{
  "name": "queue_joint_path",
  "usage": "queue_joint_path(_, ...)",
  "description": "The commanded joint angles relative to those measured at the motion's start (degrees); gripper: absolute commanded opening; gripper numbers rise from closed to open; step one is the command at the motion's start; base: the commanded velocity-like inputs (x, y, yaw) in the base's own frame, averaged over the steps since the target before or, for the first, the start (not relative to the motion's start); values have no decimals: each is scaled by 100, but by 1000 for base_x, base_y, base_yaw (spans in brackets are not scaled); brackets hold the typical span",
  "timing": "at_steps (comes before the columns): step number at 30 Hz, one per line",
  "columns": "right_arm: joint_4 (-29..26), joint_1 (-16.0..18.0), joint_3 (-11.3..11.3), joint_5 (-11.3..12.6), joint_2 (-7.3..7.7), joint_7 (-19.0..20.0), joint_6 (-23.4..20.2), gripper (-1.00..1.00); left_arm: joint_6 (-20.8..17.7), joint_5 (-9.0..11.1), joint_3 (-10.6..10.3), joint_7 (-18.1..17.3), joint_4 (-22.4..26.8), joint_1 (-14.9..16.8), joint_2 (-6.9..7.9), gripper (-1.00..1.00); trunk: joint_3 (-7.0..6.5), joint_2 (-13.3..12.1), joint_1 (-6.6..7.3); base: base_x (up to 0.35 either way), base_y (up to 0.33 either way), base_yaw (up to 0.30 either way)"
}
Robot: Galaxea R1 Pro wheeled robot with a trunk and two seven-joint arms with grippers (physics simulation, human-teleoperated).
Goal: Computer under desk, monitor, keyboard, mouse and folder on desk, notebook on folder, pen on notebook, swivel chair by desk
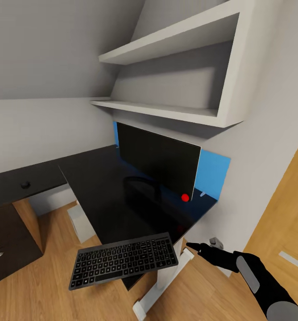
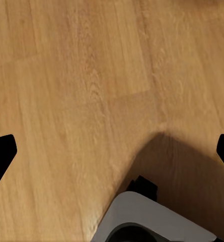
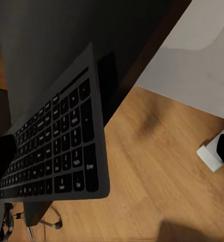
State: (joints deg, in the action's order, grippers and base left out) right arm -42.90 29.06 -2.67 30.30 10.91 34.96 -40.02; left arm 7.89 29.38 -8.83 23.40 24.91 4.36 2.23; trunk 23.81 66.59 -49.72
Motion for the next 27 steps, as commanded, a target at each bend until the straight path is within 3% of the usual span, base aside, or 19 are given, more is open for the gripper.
queue_joint_path(1,3,3,-13,15,-1,41,-38,100,78,63,-47,33,4,3,4,100,6,4,0,0,0,0)
queue_joint_path(11,25,3,-15,20,-1,307,-41,100,286,67,-48,33,12,3,-50,100,150,325,-176,0,0,0)
queue_joint_path(27,36,3,-20,20,-1,318,-41,100,290,68,-48,33,5,3,-56,100,437,966,-527,0,0,0)
